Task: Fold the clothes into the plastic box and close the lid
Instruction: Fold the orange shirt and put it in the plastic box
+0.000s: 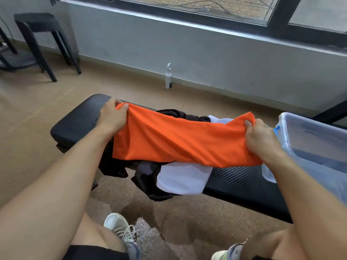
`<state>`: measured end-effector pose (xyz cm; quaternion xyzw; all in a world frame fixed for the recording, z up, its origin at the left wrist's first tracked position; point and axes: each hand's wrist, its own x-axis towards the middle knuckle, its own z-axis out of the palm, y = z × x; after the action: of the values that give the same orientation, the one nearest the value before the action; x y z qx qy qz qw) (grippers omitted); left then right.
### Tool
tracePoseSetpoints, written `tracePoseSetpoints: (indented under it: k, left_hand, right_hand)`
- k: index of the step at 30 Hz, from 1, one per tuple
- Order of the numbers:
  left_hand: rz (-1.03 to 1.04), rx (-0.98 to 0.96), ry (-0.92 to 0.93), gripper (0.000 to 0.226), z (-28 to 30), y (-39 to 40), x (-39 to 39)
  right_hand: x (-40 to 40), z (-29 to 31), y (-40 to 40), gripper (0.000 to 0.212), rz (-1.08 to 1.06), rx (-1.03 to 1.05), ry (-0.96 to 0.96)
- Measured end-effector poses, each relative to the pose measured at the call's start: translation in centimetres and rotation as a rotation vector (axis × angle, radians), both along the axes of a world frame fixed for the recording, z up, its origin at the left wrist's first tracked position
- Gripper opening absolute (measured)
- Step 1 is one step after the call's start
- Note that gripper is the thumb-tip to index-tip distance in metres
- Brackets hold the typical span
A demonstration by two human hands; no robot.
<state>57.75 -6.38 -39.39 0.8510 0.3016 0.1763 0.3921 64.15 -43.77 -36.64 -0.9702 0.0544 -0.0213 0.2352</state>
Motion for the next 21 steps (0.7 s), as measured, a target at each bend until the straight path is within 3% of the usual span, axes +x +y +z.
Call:
tracePoseSetpoints:
  k: [4, 7, 8, 12, 18, 21]
  left_hand:
    - [0.017, 0.038, 0.183, 0.039, -1.3, 0.3, -0.1]
    - [0.002, 0.055, 0.457, 0.085, -1.1, 0.3, -0.5]
    - [-0.012, 0.062, 0.538, 0.091, -0.9, 0.4, -0.8]
    - [-0.114, -0.046, 0.754, 0.092, -0.8, 0.4, -1.6]
    - [-0.205, -0.147, 0.632, 0.085, -1.8, -0.1, -1.6]
    - [-0.204, -0.105, 0.554, 0.081, -2.0, -0.5, -1.5]
  right_hand:
    - [0.4, -0.6, 0.2, 0.043, -0.015, 0.039, -0.018]
    - [0.2, -1.2, 0.7, 0.042, 0.001, 0.052, 0.047]
    - [0.1, -1.3, 0.8, 0.043, -0.003, 0.054, 0.065]
    - [0.2, -1.3, 0.9, 0.045, -0.011, 0.094, 0.052]
    - [-0.2, -0.8, 1.4, 0.042, 0.060, 0.184, -0.032]
    - [-0.6, -0.4, 1.6, 0.039, 0.093, 0.224, -0.066]
